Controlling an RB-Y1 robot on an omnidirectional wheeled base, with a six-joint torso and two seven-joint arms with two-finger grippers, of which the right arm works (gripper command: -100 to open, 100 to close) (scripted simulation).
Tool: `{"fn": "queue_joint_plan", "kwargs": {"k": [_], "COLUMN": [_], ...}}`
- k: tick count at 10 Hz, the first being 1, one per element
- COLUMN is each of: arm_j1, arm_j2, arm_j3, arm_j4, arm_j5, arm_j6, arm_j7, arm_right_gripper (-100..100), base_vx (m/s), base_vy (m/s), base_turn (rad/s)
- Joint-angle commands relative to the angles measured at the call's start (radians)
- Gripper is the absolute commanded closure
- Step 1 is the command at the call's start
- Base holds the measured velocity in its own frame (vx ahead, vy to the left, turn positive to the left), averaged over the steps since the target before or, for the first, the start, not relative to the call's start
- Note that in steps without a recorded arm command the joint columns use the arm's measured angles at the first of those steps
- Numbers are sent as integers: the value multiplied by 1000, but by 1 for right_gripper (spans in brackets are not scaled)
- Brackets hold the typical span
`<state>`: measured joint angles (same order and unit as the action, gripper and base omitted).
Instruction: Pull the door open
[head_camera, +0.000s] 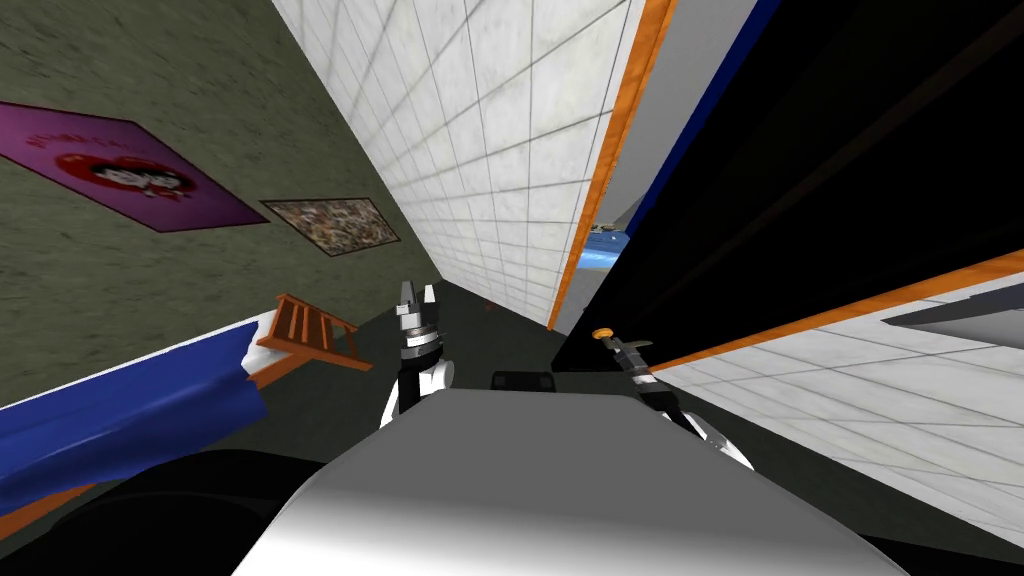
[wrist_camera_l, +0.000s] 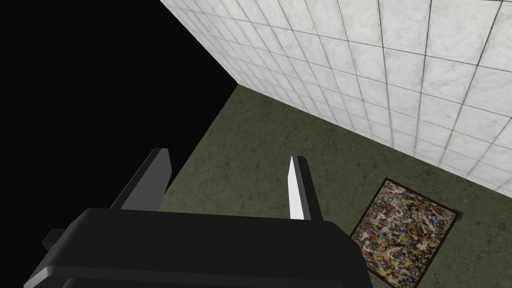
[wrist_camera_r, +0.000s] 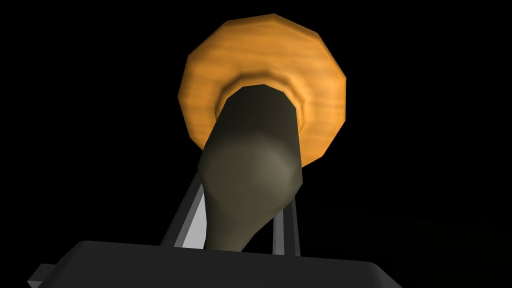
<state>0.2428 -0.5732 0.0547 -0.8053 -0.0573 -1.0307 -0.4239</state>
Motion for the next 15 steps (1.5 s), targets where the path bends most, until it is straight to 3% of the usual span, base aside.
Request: {"fn": "queue_joint_plan", "kwargs": {"k": [1,4,5,15], "arm_j1": [4,20,12,37], "arm_j2": [-9,-23,-19,-47], "arm_j3": [0,6,9,22], "arm_j4": [16,32,37,103], "arm_j5": [0,0,2,4], "arm_j6": [-28,-70,-63,-175], "arm_j7": [-5,-17,-17,-38], "arm_right_gripper": [100,100,100,100], "base_vx": [-159,-195,-95,-199], "base_vy": [-52,-68,-19,-74], "base_turn": [113,160,29,162]}}
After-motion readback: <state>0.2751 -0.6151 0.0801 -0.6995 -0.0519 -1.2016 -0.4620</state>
